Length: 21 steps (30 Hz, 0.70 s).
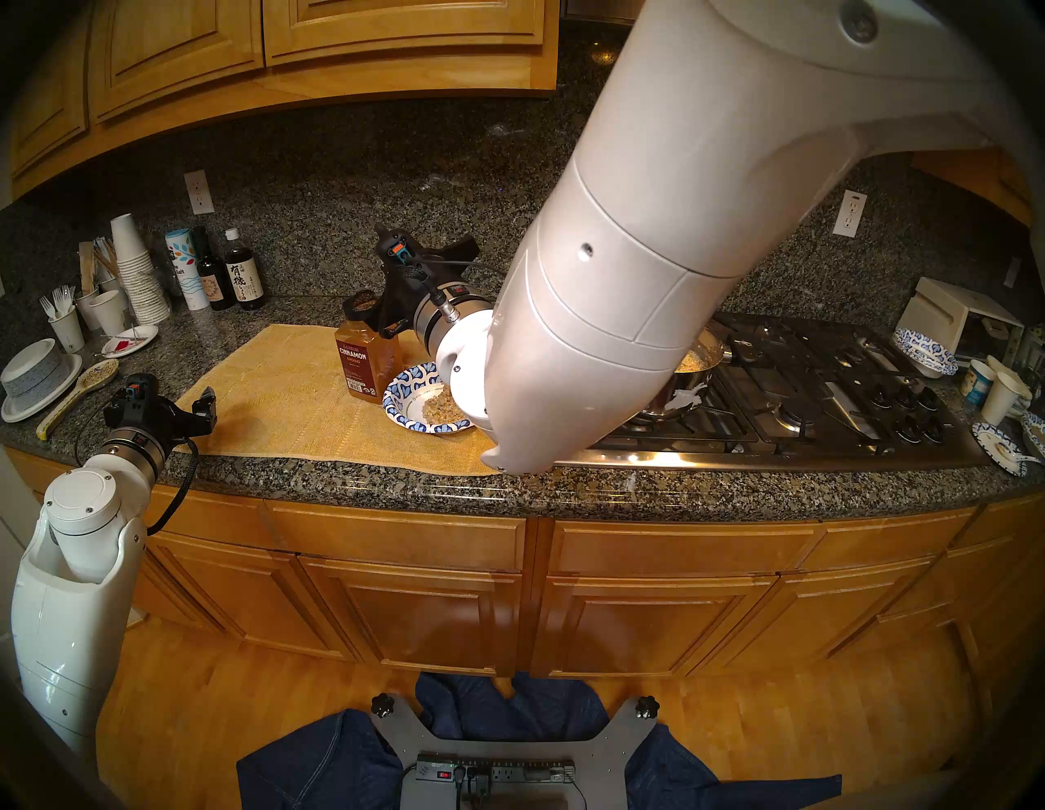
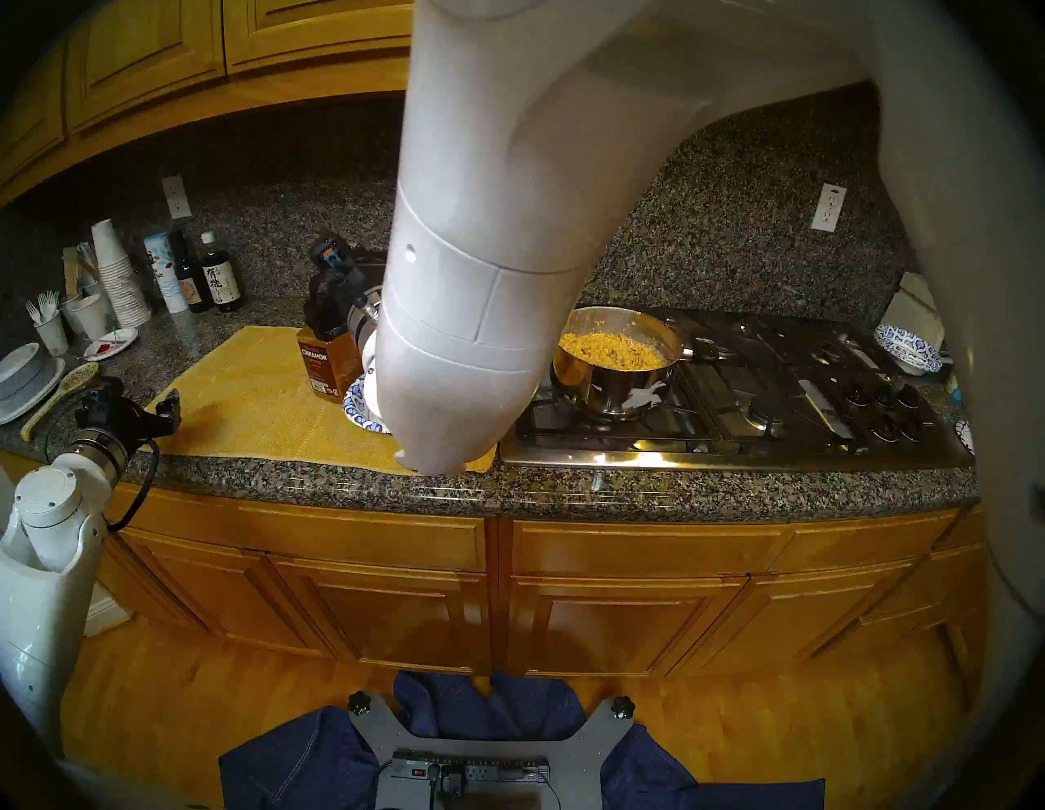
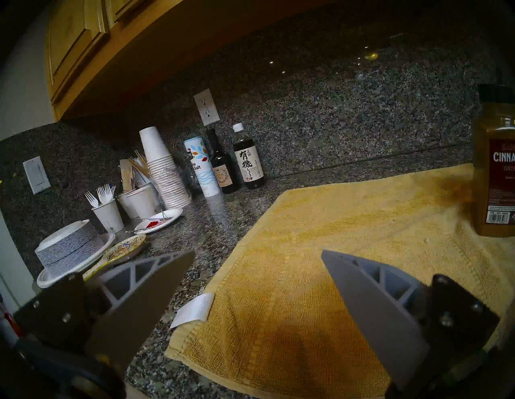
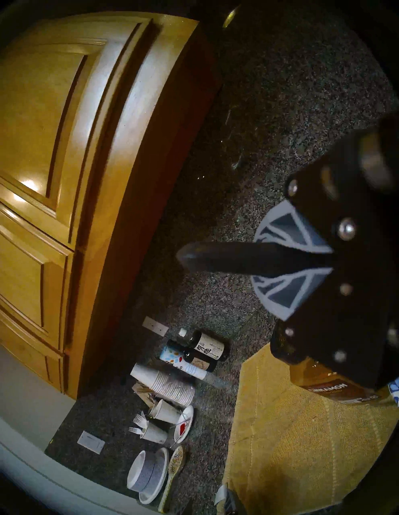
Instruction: Scoop oatmeal into bowl, add cinnamon, and put a spoon inside bowl
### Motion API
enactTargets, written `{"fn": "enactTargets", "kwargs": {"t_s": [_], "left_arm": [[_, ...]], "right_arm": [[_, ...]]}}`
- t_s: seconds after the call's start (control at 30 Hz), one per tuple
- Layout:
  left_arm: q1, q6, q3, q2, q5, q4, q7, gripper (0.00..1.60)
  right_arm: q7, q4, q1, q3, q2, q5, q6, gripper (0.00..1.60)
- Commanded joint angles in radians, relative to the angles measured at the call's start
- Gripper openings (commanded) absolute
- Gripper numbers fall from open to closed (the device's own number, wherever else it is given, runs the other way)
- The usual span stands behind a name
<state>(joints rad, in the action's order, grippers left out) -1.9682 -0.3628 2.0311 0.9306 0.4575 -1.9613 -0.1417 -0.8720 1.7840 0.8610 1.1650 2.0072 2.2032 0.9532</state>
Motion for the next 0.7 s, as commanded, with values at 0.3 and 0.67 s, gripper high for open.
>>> {"fn": "enactTargets", "kwargs": {"t_s": [0.3,0.67], "left_arm": [[0.018,0.011,0.017,-0.012,-0.002,-0.022,-0.001,1.60],[0.018,0.009,0.015,-0.012,-0.002,-0.020,-0.002,1.60]], "right_arm": [[-0.106,0.031,0.040,-0.059,-0.055,0.091,0.007,0.00],[-0.092,0.021,0.061,-0.126,-0.169,0.240,0.007,0.00]]}}
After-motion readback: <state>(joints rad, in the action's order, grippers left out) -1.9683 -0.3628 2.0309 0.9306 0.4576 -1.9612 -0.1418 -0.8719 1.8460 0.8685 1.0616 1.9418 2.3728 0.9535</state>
